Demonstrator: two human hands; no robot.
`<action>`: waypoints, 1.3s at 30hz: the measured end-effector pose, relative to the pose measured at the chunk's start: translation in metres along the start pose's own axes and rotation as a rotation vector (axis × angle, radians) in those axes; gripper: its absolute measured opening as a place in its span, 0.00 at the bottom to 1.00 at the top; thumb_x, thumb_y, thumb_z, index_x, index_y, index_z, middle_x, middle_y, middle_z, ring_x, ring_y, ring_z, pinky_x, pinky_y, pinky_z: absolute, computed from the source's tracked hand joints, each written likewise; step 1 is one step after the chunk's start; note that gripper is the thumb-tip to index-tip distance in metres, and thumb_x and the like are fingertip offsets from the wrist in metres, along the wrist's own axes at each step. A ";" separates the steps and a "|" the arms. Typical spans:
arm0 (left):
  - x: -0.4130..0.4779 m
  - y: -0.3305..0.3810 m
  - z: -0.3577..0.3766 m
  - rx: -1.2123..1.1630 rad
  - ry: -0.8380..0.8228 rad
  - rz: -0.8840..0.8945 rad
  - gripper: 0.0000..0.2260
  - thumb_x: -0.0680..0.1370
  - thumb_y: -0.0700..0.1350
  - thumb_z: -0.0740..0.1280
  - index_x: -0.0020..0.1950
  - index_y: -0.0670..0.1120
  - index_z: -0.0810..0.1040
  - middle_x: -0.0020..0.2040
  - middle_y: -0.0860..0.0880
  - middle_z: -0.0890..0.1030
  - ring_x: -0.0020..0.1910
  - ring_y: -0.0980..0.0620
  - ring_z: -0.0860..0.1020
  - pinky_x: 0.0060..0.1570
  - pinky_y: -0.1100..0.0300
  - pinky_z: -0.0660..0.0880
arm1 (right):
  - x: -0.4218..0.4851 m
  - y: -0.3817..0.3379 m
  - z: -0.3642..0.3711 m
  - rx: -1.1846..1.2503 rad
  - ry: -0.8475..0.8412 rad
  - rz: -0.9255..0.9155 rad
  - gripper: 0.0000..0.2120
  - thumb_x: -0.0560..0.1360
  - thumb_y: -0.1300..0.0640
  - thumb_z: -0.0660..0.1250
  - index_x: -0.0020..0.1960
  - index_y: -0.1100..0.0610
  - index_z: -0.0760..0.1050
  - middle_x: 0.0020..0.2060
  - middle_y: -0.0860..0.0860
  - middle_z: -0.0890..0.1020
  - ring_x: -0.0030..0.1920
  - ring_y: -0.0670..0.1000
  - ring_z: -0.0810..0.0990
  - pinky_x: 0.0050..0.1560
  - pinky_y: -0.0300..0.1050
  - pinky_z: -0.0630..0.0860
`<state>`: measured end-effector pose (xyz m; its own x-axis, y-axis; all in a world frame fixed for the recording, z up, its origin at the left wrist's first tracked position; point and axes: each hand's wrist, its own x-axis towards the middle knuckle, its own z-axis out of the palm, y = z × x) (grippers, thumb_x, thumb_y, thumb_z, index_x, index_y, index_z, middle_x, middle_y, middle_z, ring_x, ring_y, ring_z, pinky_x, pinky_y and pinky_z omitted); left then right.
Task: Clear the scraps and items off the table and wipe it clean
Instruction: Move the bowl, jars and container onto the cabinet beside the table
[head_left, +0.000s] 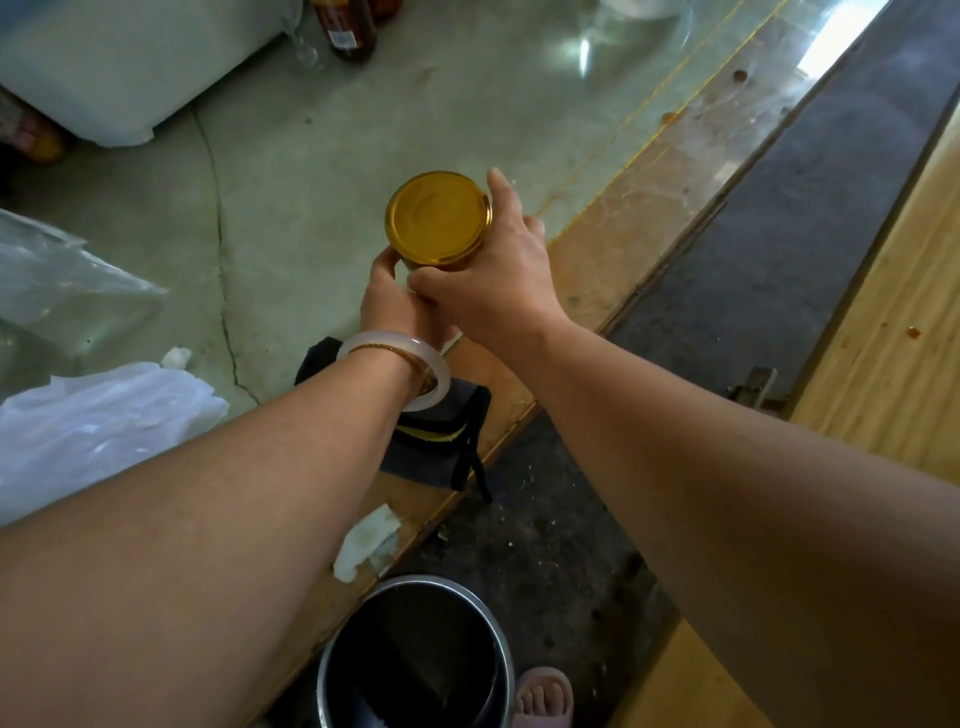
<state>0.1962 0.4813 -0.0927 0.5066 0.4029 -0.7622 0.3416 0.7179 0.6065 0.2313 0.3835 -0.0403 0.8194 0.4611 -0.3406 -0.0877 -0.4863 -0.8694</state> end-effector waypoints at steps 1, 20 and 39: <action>0.001 0.000 0.001 0.000 0.007 0.003 0.22 0.76 0.54 0.63 0.66 0.44 0.73 0.61 0.40 0.78 0.58 0.43 0.78 0.54 0.52 0.77 | -0.001 0.000 -0.002 0.006 -0.003 -0.006 0.49 0.72 0.56 0.75 0.81 0.48 0.46 0.71 0.53 0.63 0.58 0.45 0.64 0.54 0.37 0.64; -0.060 -0.046 0.063 0.615 0.194 0.331 0.20 0.73 0.45 0.70 0.64 0.46 0.70 0.58 0.46 0.79 0.55 0.48 0.79 0.57 0.55 0.75 | -0.090 0.022 -0.075 0.066 0.163 -0.068 0.37 0.78 0.58 0.66 0.80 0.46 0.49 0.71 0.49 0.69 0.70 0.47 0.68 0.69 0.51 0.70; -0.231 -0.184 0.202 1.152 -0.399 0.460 0.15 0.78 0.48 0.64 0.65 0.48 0.71 0.50 0.54 0.76 0.47 0.59 0.76 0.46 0.60 0.77 | -0.232 0.109 -0.259 -0.290 0.619 0.098 0.25 0.80 0.53 0.63 0.76 0.51 0.63 0.70 0.49 0.68 0.71 0.49 0.64 0.70 0.45 0.65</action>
<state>0.1763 0.1410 0.0179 0.8889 0.1420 -0.4355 0.4528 -0.4163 0.7885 0.1786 0.0312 0.0365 0.9956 -0.0622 -0.0706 -0.0937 -0.7226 -0.6849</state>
